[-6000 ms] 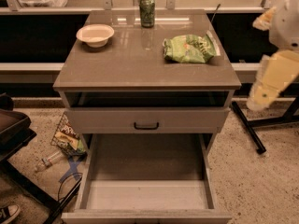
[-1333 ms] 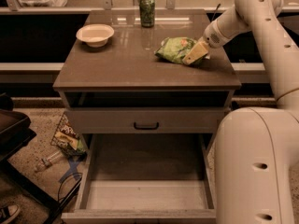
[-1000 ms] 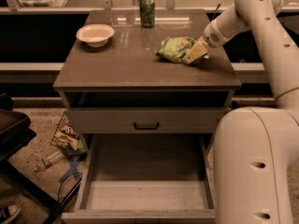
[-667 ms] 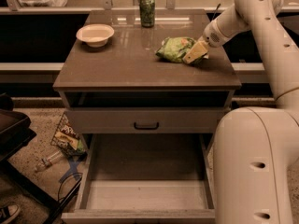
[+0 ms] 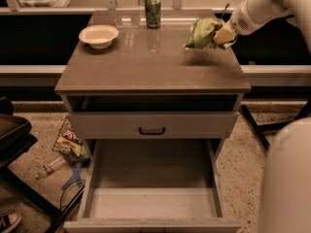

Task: Place green jalapeno chip bag into middle drawer

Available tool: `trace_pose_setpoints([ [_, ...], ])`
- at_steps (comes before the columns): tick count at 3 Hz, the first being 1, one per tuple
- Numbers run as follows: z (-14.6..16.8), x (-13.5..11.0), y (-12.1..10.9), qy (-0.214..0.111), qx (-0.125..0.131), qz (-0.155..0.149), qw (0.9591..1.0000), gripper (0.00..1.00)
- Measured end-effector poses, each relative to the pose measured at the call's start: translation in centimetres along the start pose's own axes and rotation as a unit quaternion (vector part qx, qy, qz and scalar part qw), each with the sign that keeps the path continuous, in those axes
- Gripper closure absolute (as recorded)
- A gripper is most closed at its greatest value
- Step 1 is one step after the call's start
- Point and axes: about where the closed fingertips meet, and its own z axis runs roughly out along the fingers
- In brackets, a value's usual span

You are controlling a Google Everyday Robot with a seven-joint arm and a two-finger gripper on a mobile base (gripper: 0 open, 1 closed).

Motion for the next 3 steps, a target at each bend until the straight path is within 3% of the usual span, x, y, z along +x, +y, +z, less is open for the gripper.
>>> trace_pose_setpoints([
  [1, -7.7, -1.4, 0.2, -0.018, 0.07, -0.002, 0.9974, 1.0],
  [2, -14.8, -0.5, 3.5, -0.006, 0.108, 0.001, 0.9941, 1.0],
  [3, -17.4, 3.5, 8.2, 0.038, 0.099, -0.01, 0.9943, 1.0],
])
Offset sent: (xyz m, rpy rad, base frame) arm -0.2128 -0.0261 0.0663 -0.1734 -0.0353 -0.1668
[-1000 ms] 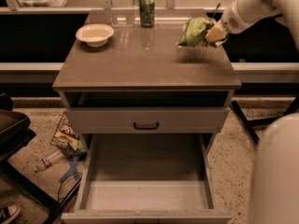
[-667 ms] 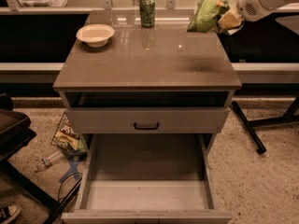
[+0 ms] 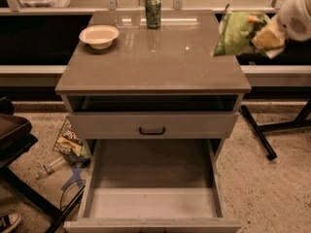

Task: Place green jalapeno chip bag into middle drawer

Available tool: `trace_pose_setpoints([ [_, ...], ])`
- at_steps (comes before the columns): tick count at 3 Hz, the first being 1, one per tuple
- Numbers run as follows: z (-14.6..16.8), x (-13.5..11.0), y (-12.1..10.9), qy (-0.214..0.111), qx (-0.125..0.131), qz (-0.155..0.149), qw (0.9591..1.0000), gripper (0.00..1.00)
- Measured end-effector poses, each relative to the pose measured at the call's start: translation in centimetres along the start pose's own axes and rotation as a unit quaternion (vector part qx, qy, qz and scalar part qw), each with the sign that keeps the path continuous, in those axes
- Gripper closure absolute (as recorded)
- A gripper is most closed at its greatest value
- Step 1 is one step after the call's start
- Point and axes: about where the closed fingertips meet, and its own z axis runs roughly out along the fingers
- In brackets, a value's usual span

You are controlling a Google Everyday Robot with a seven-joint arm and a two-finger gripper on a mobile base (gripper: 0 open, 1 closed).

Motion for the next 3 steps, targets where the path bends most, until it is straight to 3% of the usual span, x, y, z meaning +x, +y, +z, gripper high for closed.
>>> trace_pose_setpoints([
  [1, 0.4, 6.2, 5.7, 0.047, -0.06, -0.008, 0.9971, 1.0],
  [2, 1.3, 10.5, 10.3, 0.055, -0.13, -0.008, 0.99, 1.0],
  [3, 1.1, 10.3, 10.8, 0.045, -0.138, -0.016, 0.9892, 1.0],
])
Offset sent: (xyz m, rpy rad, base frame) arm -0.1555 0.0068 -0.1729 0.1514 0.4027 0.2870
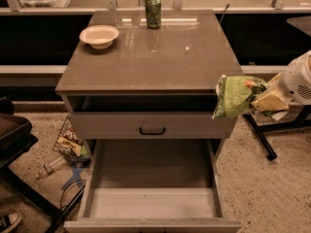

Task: Place green jalapeno chip bag into middle drawer

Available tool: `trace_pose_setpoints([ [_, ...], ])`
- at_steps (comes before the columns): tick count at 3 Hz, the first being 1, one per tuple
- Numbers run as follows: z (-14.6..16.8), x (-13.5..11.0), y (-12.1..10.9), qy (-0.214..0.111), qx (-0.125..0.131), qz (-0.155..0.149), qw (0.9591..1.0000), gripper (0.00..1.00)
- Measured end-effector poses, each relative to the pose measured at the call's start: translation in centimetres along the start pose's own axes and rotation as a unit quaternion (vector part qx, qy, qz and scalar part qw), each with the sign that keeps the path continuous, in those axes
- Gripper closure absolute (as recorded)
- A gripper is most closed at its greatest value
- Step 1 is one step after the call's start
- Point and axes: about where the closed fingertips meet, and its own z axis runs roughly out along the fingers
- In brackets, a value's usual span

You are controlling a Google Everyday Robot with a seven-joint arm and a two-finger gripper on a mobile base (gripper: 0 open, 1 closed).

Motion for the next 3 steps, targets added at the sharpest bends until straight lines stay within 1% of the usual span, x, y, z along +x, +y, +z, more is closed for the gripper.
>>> trace_pose_setpoints([
  [1, 0.1, 0.0, 0.0, 0.0, 0.0, 0.0, 1.0, 1.0],
  [2, 3.3, 1.8, 1.7, -0.008, -0.016, 0.021, 0.9996, 1.0],
  [3, 8.5, 4.1, 5.9, -0.049, -0.049, 0.043, 0.9966, 1.0],
])
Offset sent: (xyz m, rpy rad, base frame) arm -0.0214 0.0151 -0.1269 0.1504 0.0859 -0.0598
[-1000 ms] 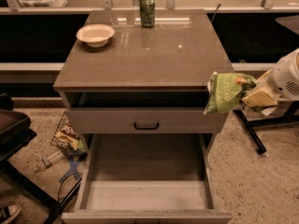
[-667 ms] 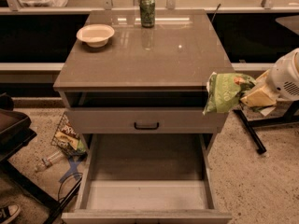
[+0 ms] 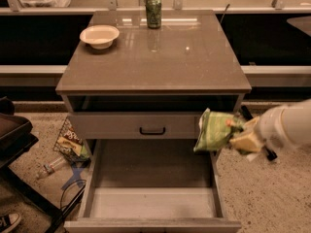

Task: Place green jalapeno chip bag into middle drawer

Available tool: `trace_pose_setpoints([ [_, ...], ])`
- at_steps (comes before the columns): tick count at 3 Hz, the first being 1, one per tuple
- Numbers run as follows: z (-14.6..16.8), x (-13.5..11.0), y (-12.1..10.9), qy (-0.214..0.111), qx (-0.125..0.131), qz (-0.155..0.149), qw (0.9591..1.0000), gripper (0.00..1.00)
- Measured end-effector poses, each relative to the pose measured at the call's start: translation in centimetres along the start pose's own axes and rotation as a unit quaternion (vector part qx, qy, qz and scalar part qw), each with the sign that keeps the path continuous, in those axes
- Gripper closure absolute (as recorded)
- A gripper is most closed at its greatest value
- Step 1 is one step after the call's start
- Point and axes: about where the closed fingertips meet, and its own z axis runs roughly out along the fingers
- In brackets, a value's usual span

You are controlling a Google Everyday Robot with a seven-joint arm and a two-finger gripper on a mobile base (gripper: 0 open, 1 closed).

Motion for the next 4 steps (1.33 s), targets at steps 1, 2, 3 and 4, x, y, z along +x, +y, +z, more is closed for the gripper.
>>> trace_pose_setpoints([
  [1, 7.0, 5.5, 4.2, -0.089, -0.023, 0.002, 0.9957, 1.0],
  [2, 10.1, 7.9, 5.4, -0.13, -0.028, -0.015, 0.991, 1.0],
  [3, 13.2, 9.8, 5.3, -0.128, -0.03, -0.026, 0.991, 1.0],
  [4, 16.6, 10.4, 5.1, -0.099, -0.029, -0.031, 0.9942, 1.0],
])
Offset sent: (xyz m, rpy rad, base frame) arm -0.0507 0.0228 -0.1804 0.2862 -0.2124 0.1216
